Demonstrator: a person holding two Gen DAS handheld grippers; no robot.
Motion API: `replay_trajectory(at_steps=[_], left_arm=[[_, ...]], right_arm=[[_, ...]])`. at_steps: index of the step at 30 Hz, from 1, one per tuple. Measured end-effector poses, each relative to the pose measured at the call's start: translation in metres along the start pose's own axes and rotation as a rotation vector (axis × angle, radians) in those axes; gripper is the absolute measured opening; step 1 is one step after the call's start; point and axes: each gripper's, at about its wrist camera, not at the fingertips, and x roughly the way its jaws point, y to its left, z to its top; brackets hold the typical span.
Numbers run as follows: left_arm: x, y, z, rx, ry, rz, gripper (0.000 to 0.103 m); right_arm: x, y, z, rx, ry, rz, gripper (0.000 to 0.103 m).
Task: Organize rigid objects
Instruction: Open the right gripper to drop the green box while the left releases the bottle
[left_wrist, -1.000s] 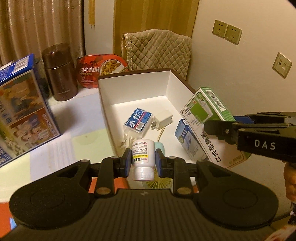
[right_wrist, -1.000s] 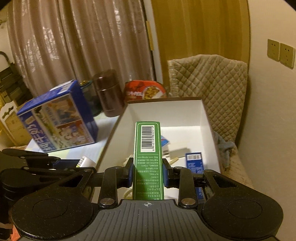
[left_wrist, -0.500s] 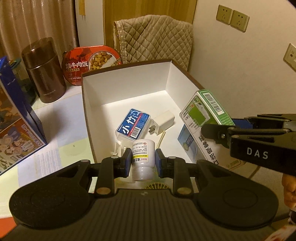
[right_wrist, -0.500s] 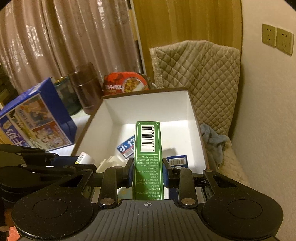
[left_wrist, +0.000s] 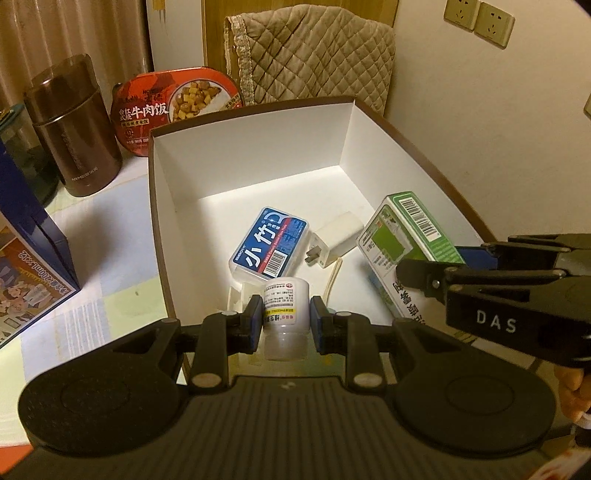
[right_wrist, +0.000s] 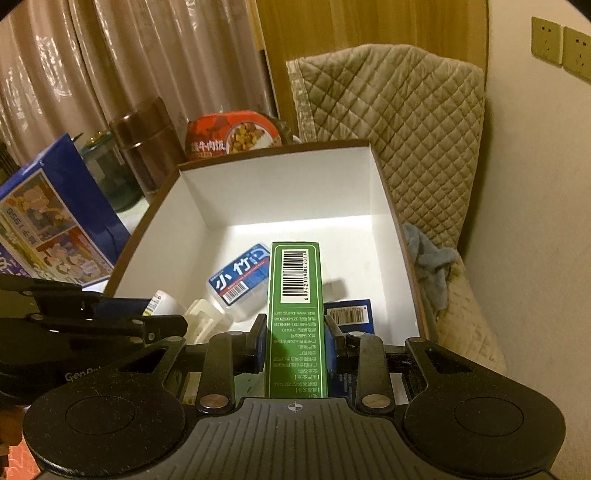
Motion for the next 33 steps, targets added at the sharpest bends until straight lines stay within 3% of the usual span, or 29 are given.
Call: replay_trajectory(at_steps=[33], left_arm=[[0.045, -0.004, 0.017, 0.036, 0.047, -0.021, 0.023]], right_arm=[[0.03, -0.015, 0.008, 0.021, 0.017, 0.024, 0.027]])
